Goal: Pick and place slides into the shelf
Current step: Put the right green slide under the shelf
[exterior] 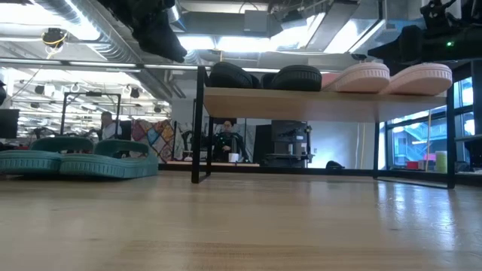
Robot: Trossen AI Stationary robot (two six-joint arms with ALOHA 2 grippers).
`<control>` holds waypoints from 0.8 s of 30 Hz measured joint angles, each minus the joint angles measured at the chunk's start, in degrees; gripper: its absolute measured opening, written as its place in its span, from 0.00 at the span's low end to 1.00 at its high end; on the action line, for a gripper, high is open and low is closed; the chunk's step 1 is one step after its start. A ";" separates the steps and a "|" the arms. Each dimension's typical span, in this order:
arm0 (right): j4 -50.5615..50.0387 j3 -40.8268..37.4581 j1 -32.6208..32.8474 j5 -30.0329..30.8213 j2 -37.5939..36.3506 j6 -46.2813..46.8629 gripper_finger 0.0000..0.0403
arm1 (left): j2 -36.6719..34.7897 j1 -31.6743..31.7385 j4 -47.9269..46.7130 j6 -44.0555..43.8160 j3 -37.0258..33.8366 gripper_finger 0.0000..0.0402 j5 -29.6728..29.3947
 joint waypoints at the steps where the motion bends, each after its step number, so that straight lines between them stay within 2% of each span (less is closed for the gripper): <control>1: 0.00 0.00 0.00 0.00 0.00 0.00 0.71 | 0.00 0.00 0.02 -0.03 0.00 0.58 0.00; 8: -1.41 -0.02 0.00 0.00 0.00 -0.02 0.71 | 0.00 0.02 0.01 -0.33 0.00 0.59 0.01; 11: -2.35 -0.02 0.00 0.01 0.00 -0.04 0.71 | 0.00 0.02 -0.03 -3.47 0.00 0.59 0.01; 14: -2.58 -0.02 0.00 0.02 0.00 -0.02 0.71 | -0.02 -0.70 -1.31 2.58 0.00 0.59 -0.58; 18: -2.47 -0.02 0.00 0.02 0.00 0.00 0.71 | -0.02 -4.58 -1.58 13.52 0.00 0.59 -8.44; 24: -2.38 -0.02 0.00 0.02 0.00 0.00 0.71 | -0.81 -11.01 -1.74 14.56 0.04 0.59 -20.26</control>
